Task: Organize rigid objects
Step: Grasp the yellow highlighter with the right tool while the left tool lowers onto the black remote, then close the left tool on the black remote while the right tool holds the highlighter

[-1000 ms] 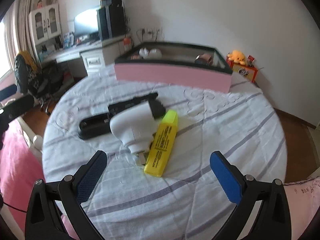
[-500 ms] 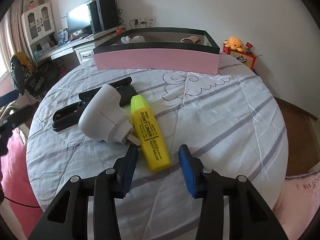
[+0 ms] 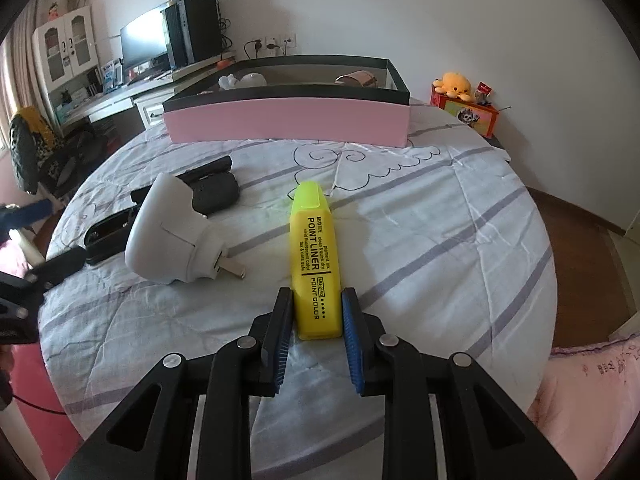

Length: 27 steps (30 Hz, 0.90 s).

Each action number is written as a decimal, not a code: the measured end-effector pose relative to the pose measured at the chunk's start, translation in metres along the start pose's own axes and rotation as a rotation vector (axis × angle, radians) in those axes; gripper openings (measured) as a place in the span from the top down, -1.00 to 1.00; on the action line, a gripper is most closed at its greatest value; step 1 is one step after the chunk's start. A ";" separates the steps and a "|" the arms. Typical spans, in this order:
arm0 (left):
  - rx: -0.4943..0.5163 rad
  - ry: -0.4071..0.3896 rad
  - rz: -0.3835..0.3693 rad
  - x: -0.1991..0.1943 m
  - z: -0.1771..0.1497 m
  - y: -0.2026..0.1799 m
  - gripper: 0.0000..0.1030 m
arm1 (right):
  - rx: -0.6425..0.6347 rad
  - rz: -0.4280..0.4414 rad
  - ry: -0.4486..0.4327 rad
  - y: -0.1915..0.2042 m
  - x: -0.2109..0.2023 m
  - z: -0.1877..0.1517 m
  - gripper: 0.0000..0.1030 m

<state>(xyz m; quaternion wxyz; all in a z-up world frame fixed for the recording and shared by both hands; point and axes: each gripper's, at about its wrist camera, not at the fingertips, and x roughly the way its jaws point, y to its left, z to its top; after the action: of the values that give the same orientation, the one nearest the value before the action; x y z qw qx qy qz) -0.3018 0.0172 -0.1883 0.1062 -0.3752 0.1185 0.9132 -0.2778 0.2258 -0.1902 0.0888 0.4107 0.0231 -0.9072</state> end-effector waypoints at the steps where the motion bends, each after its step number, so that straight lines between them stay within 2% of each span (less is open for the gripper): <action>1: 0.003 0.010 -0.011 0.006 0.001 -0.002 -1.00 | -0.002 0.001 -0.002 0.000 0.001 0.001 0.53; 6: -0.004 0.036 -0.050 0.027 0.010 -0.004 -1.00 | 0.012 0.021 -0.012 -0.004 0.006 0.005 0.53; 12: -0.006 0.060 -0.145 0.047 0.020 -0.010 -0.99 | 0.015 0.037 -0.018 -0.008 0.015 0.014 0.51; 13: -0.004 0.075 -0.147 0.051 0.021 -0.010 -0.94 | 0.014 0.037 -0.018 -0.008 0.016 0.016 0.48; 14: -0.013 0.073 -0.142 0.052 0.021 -0.009 -0.73 | 0.014 0.039 -0.018 -0.009 0.018 0.018 0.41; 17: -0.019 0.051 -0.157 0.049 0.021 -0.010 -0.48 | 0.003 0.031 -0.014 -0.007 0.023 0.023 0.08; 19: -0.012 0.038 -0.160 0.045 0.019 -0.011 -0.34 | -0.016 0.020 -0.007 -0.003 0.026 0.026 0.03; 23: -0.054 0.033 -0.151 0.038 0.013 -0.008 -0.10 | -0.040 0.003 0.006 0.000 0.029 0.032 0.06; 24: -0.065 0.033 -0.152 0.037 0.012 -0.006 -0.07 | -0.041 -0.001 0.004 0.000 0.030 0.033 0.30; 25: -0.085 0.037 -0.152 0.035 0.010 -0.004 -0.03 | -0.040 -0.004 0.003 -0.001 0.030 0.033 0.44; 27: -0.114 0.046 -0.148 0.031 0.006 0.000 0.01 | -0.032 0.001 0.003 -0.002 0.029 0.033 0.49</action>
<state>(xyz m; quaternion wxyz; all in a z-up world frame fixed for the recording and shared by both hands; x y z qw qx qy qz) -0.3273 0.0219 -0.2057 0.1489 -0.4091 0.0406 0.8993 -0.3211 0.2202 -0.1903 0.0958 0.4107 0.0378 -0.9059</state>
